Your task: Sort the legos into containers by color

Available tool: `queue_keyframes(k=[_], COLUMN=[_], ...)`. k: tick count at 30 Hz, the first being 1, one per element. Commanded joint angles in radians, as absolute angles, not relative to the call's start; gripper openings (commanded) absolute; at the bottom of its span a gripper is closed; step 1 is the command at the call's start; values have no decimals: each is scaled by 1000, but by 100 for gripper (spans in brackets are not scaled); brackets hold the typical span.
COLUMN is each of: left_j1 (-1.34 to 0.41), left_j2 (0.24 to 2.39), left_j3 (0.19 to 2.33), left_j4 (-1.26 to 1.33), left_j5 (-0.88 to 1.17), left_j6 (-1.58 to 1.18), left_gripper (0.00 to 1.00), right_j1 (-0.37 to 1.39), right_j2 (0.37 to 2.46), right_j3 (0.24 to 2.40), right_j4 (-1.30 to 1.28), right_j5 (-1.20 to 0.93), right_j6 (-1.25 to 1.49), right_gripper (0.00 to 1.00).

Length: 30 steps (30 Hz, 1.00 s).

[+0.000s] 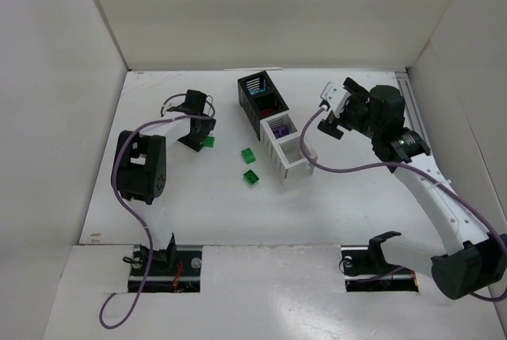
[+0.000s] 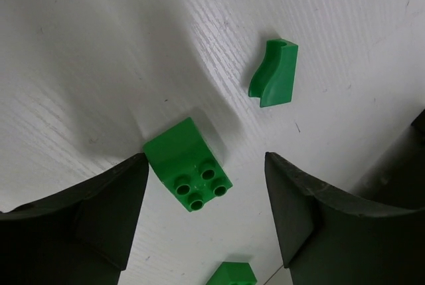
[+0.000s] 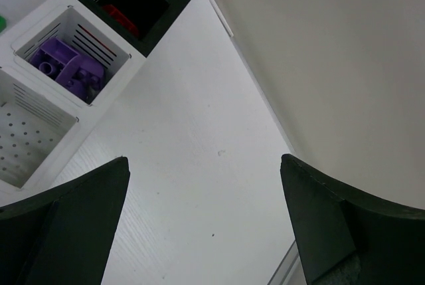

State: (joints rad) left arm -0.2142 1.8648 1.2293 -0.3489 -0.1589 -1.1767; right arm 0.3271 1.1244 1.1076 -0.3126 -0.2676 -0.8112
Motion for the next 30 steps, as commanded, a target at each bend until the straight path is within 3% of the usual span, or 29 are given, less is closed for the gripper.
queue_keyframes(k=[1, 7, 11, 16, 24, 30], left_j1=[-210, -210, -232, -262, -379, -615], left_j2=[1901, 1910, 1910, 1884, 1640, 1513], left_j3=[1244, 1244, 1273, 1312, 1312, 1345], left_j4=[-426, -436, -459, -506, -494, -404], left_j5=[-187, -196, -227, -271, -370, -456], left_j6=[-1192, -1181, -1161, -1131, -1043, -879], left_gripper=[65, 41, 30, 24, 22, 22], right_j1=[307, 298, 288, 288, 279, 256], right_j2=[1104, 1095, 1095, 1086, 1005, 862], right_j3=[1104, 1086, 1086, 1077, 1045, 956], right_j4=[-250, -239, -230, -230, -230, -239], right_j5=[-267, -258, -258, -258, -215, -49], right_j6=[-788, -778, -778, -787, -769, -680], right_gripper=[100, 100, 100, 100, 100, 100])
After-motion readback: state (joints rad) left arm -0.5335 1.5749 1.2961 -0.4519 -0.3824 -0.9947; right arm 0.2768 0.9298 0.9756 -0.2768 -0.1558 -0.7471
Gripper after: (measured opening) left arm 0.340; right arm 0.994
